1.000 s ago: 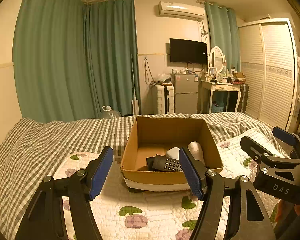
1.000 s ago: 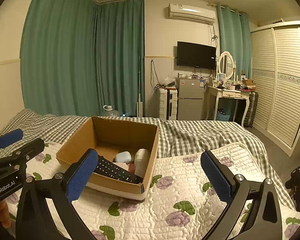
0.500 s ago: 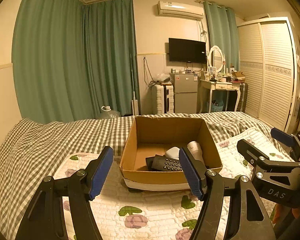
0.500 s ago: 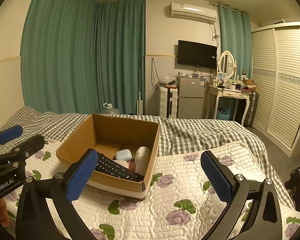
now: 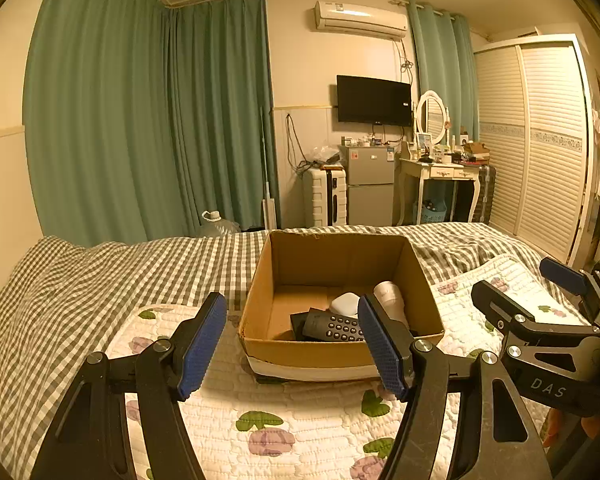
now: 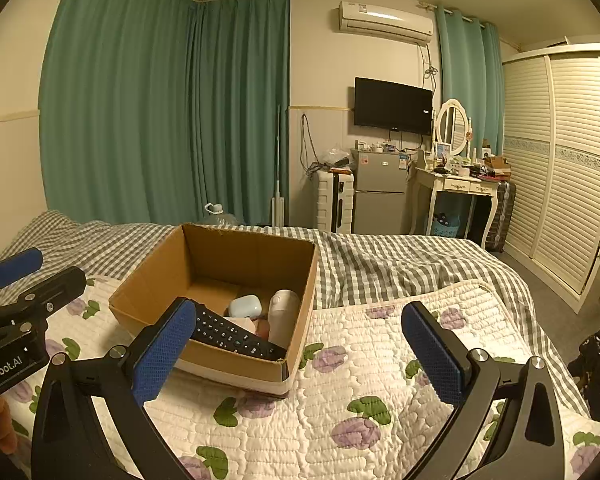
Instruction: Organize rigid objects
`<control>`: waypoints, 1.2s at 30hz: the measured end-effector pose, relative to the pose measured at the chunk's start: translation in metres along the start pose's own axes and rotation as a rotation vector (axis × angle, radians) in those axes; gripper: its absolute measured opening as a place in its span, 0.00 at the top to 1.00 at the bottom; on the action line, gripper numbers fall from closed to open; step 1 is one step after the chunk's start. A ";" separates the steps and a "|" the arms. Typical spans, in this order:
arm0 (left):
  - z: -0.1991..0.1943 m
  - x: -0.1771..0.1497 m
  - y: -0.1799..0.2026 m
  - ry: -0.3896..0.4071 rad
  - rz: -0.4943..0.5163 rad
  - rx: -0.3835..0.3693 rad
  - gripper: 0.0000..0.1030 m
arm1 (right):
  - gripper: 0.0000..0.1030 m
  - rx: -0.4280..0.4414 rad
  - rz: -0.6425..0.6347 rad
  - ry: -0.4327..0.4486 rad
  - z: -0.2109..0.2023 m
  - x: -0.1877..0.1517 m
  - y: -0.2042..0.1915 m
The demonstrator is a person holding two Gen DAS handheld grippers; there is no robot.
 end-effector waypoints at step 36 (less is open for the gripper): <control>0.002 -0.006 0.002 -0.012 0.000 -0.008 0.31 | 0.00 0.001 0.000 -0.008 0.002 -0.007 0.000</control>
Point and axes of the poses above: each gripper's, at about its wrist camera, not at the fingertips, and z roughly the way its jaws point, y to its right, x to its top, the point moved 2 cm from there along z, roughly the way its jaws point, and after that the axes turned 9 degrees about -y, right-handed, at the moved point
